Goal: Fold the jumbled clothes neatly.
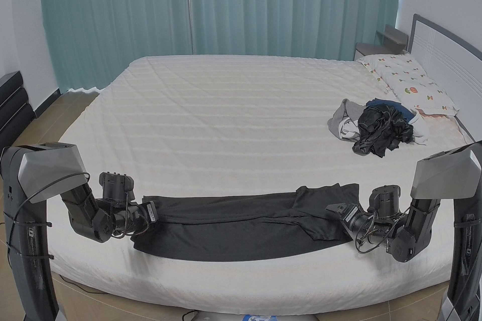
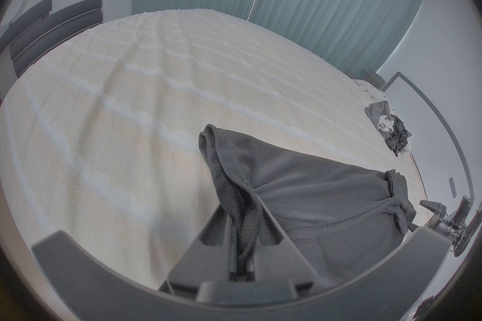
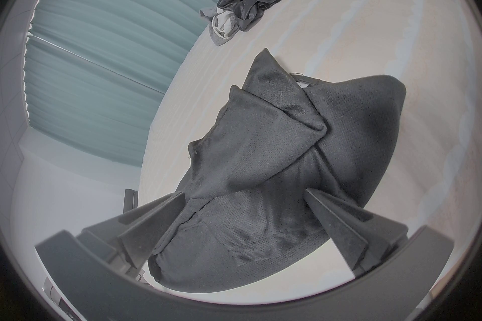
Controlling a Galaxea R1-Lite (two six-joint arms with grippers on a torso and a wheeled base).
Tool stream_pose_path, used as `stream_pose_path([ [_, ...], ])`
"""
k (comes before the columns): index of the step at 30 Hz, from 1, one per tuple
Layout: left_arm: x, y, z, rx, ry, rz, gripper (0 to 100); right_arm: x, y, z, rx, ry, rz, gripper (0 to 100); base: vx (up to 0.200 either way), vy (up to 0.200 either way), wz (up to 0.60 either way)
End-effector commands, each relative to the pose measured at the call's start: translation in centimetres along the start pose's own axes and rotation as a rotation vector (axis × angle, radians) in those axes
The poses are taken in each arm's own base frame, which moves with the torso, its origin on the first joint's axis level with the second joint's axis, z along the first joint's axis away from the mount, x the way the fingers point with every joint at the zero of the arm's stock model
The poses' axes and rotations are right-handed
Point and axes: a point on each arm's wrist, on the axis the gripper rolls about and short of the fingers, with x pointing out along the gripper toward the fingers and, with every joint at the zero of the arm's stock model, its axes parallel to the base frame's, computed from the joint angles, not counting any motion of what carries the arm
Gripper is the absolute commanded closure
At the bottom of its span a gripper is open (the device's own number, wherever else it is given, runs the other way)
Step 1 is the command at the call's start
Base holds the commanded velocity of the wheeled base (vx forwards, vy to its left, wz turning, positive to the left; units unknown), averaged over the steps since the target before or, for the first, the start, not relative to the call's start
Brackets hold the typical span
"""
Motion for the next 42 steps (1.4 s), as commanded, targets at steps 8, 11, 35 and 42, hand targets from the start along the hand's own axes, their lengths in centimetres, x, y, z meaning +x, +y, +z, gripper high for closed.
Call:
stream_pose_path([
  [8, 0.2, -0.1, 0.3, -0.004, -0.016, 0.000, 100, 0.0, 0.0, 0.1, 0.001, -0.003, 0.002, 0, 0.000, 0.000, 0.00],
  [11, 0.1, -0.2, 0.5, -0.017, -0.023, -0.003, 100, 0.1, 0.1, 0.4, 0.006, -0.011, 0.010, 0, 0.000, 0.000, 0.00],
  [35, 0.2, -0.3, 0.7, -0.021, -0.032, -0.004, 100, -2.6, 2.2, 4.1, 0.036, -0.132, 0.099, 0, -0.050, 0.000, 0.00],
  [42, 0.3, -0.7, 1.6, -0.067, -0.063, -0.018, 100, -2.4, 2.0, 4.1, 0.038, -0.124, 0.098, 0, 0.000, 0.000, 0.00],
])
